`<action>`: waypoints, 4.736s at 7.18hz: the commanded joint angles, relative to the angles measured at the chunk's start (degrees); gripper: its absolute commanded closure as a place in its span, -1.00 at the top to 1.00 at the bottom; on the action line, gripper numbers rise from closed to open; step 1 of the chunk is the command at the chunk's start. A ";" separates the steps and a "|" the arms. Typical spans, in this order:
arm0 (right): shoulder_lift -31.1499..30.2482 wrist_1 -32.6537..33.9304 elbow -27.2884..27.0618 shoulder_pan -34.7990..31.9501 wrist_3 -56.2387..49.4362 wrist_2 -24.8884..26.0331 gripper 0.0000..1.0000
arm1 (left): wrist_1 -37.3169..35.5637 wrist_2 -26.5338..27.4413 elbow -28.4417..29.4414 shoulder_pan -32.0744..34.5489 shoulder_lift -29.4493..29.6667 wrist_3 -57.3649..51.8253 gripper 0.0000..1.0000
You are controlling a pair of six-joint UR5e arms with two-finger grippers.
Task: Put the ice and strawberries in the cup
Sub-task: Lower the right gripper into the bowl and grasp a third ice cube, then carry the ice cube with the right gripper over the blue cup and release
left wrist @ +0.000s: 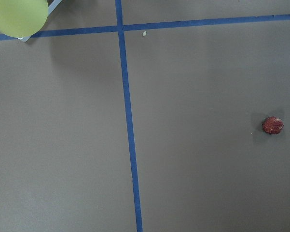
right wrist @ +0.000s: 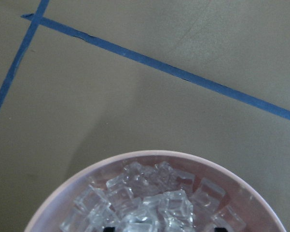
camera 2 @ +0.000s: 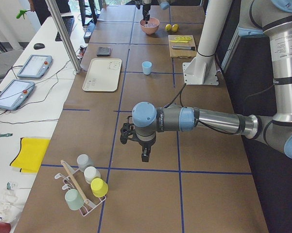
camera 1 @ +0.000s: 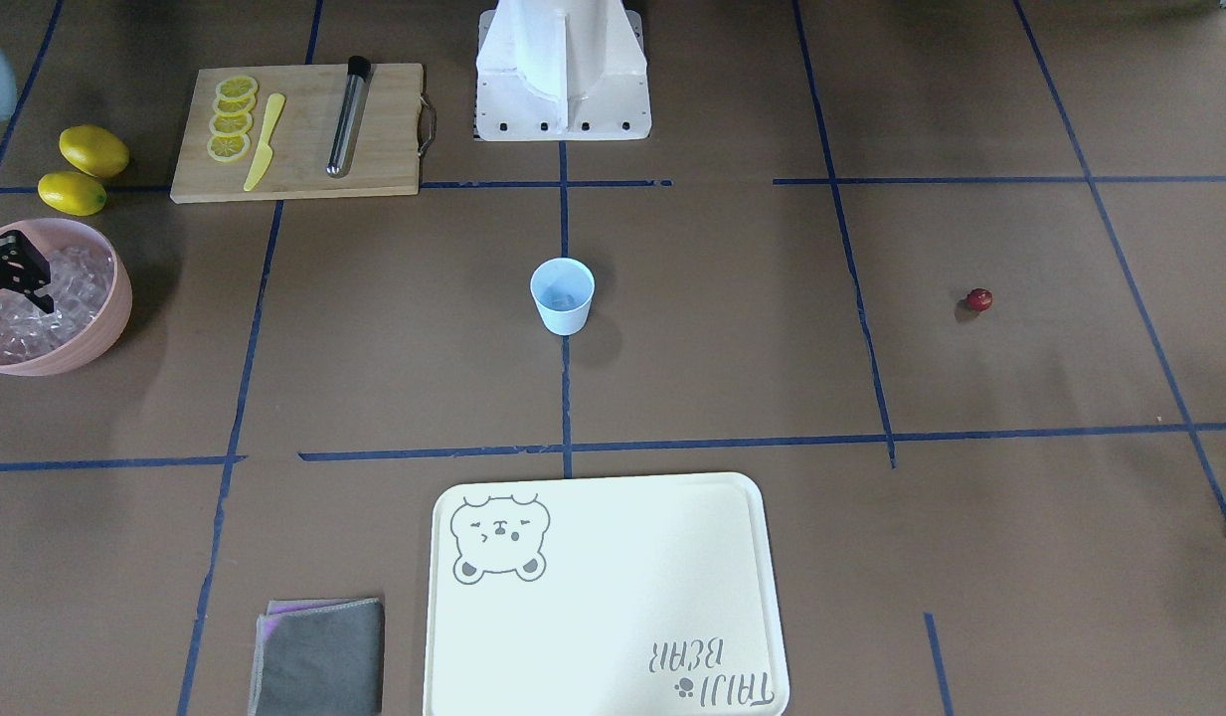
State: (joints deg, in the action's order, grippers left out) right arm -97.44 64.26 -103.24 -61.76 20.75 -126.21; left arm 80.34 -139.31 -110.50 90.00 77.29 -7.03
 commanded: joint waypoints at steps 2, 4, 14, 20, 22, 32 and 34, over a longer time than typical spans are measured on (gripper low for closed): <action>0.23 -0.28 -0.04 1.91 3.16 -0.53 0.50 | -0.01 0.00 -0.16 0.00 -0.04 0.00 1.00; -0.12 -0.19 0.05 1.82 3.16 -0.27 0.46 | -0.01 0.00 -0.16 0.00 -0.04 -0.09 1.00; -0.47 1.91 -6.33 -0.44 2.98 0.35 -1.00 | -0.10 0.00 -0.60 0.00 -0.13 -0.09 1.00; 21.97 8.33 -11.73 9.50 44.65 -3.90 -1.00 | -0.27 0.00 -0.86 0.00 -0.13 0.00 1.00; 30.86 8.77 -9.98 21.27 60.73 7.85 -1.00 | -0.27 0.00 -1.30 0.00 -0.13 0.00 1.00; 44.35 8.60 4.36 36.10 70.92 24.96 0.33 | -0.28 -0.09 -2.18 0.00 -0.13 0.00 1.00; 43.91 8.69 3.23 34.36 70.66 24.26 0.35 | -0.27 -0.09 -2.01 -0.09 -0.04 -0.09 1.00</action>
State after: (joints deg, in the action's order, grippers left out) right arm -53.29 72.88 -99.19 -26.15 91.55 -101.44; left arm 80.05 -139.35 -112.59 89.95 77.19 -7.05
